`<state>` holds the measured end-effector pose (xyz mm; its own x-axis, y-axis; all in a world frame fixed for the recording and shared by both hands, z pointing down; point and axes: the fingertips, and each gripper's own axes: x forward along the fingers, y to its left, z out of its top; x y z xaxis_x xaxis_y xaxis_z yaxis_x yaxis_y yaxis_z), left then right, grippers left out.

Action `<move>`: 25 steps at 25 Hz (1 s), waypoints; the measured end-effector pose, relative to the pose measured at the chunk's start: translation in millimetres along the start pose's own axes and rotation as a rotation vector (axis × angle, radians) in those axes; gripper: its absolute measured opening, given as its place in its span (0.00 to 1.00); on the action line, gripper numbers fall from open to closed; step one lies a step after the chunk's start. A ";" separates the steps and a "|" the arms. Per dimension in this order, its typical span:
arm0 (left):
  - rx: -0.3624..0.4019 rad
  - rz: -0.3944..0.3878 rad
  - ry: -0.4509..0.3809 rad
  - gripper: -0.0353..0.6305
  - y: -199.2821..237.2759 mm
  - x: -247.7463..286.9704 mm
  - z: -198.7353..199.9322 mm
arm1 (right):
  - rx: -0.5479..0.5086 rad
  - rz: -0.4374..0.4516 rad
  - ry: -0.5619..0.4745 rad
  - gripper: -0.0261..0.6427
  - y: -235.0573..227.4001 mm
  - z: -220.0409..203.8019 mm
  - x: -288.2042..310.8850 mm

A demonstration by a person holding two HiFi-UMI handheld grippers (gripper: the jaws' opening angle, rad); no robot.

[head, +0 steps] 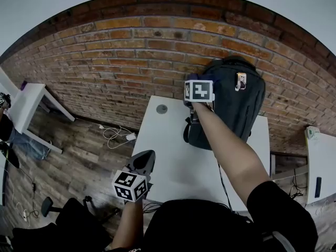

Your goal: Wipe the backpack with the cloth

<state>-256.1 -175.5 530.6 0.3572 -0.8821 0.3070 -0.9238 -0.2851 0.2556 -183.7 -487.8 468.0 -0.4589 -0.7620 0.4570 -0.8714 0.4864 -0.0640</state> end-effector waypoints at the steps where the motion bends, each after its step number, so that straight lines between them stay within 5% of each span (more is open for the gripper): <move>1: 0.000 0.004 0.000 0.04 0.7 -1.8 -0.2 | 0.007 0.004 0.001 0.20 2.9 -4.7 0.1; 25: -0.007 0.082 0.017 0.04 -5.2 -59.9 -23.0 | 0.053 -0.011 0.225 0.20 39.9 -162.6 -11.9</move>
<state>-269.6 -112.5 532.0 0.2824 -0.8959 0.3430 -0.9492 -0.2092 0.2349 -184.8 -389.8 604.3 -0.4046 -0.6492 0.6441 -0.8866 0.4511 -0.1023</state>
